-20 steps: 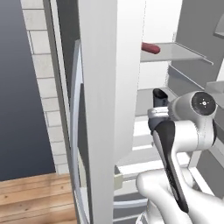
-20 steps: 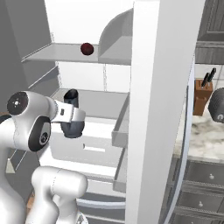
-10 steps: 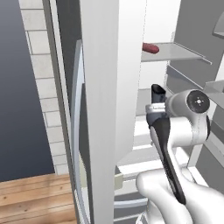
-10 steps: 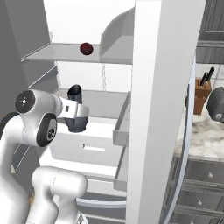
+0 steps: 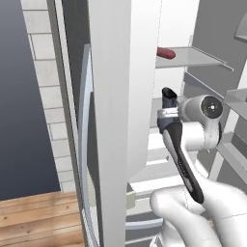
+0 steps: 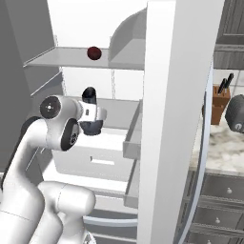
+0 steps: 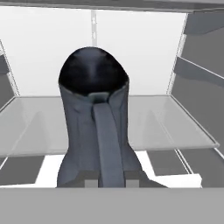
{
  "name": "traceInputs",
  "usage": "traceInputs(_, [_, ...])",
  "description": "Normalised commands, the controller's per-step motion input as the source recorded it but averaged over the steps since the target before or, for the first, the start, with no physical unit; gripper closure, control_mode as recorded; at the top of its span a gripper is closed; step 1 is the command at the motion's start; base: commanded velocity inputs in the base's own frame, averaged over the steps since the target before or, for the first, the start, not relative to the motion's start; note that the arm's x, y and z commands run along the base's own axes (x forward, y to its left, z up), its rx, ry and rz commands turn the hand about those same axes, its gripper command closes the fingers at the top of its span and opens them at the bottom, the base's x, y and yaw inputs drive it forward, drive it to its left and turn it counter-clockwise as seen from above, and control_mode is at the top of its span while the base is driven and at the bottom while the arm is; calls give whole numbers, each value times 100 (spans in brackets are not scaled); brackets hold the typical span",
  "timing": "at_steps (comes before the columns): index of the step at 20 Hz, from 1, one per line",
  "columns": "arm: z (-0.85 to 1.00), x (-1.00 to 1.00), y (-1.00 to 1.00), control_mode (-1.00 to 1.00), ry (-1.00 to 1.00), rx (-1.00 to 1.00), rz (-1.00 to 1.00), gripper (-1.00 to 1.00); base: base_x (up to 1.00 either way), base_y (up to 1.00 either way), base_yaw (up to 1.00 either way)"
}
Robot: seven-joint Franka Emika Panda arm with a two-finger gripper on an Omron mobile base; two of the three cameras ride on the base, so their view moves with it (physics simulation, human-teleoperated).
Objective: Move the salami and potato from the second highest shelf to the top shelf to make space. Then, place the pitcher from the counter on the cleared second highest shelf.
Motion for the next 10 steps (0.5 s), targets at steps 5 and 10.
traceInputs(5, [-22, 63, 0, -100, 2, 0, 15, 100, 0, 0, 0])
traceInputs(10, [-34, 65, 0, -100, -1, 0, 12, 100, 0, 0, 0])
